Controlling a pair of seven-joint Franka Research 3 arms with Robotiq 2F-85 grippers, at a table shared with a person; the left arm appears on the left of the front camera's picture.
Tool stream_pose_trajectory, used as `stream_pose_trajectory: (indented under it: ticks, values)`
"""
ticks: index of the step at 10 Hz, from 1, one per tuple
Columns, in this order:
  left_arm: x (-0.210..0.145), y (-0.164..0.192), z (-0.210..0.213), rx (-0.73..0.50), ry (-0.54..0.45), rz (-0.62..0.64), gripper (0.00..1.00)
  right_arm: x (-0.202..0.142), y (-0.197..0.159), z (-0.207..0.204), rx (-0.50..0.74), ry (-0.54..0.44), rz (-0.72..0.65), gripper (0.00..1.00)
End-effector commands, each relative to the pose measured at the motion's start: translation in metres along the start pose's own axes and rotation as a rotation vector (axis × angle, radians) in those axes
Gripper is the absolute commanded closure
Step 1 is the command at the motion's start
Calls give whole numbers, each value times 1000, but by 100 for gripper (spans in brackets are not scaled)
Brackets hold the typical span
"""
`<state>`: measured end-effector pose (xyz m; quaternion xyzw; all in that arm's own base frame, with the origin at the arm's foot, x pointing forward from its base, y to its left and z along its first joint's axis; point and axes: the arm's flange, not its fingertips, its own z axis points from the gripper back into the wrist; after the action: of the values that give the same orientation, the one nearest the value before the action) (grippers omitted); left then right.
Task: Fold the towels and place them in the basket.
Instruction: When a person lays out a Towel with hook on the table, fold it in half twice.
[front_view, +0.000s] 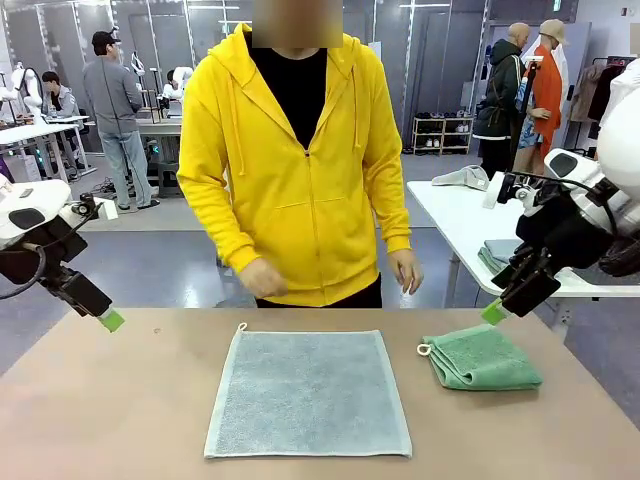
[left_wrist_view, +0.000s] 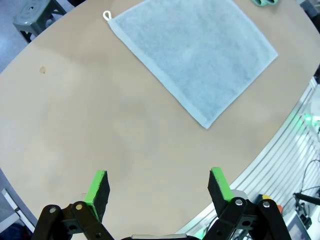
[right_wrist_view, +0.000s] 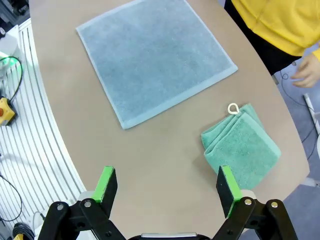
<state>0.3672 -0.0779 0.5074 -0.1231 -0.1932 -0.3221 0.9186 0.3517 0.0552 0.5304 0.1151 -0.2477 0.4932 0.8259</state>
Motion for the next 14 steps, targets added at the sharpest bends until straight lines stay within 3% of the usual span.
stream_pose_trajectory:
  ticks: [1, 3, 7, 10, 14]
  values:
    - [0, 0, 0, 0, 0, 0, 0, 0, 0, 0, 0, 0, 0, 0]
    - [-1, -32, -6, -24, 15, -233, 0, 12, 47, -17, 34, 85, 224, 0]
    - [-25, -79, -66, -72, 114, -525, 0, 13, 104, -80, 114, 218, 470, 0]
    - [-33, -112, -114, -134, 111, -671, 0, 9, 129, -130, 120, 285, 573, 0]
    - [-28, -141, -183, -102, 214, -798, 0, -6, 141, -186, 82, 332, 619, 0]
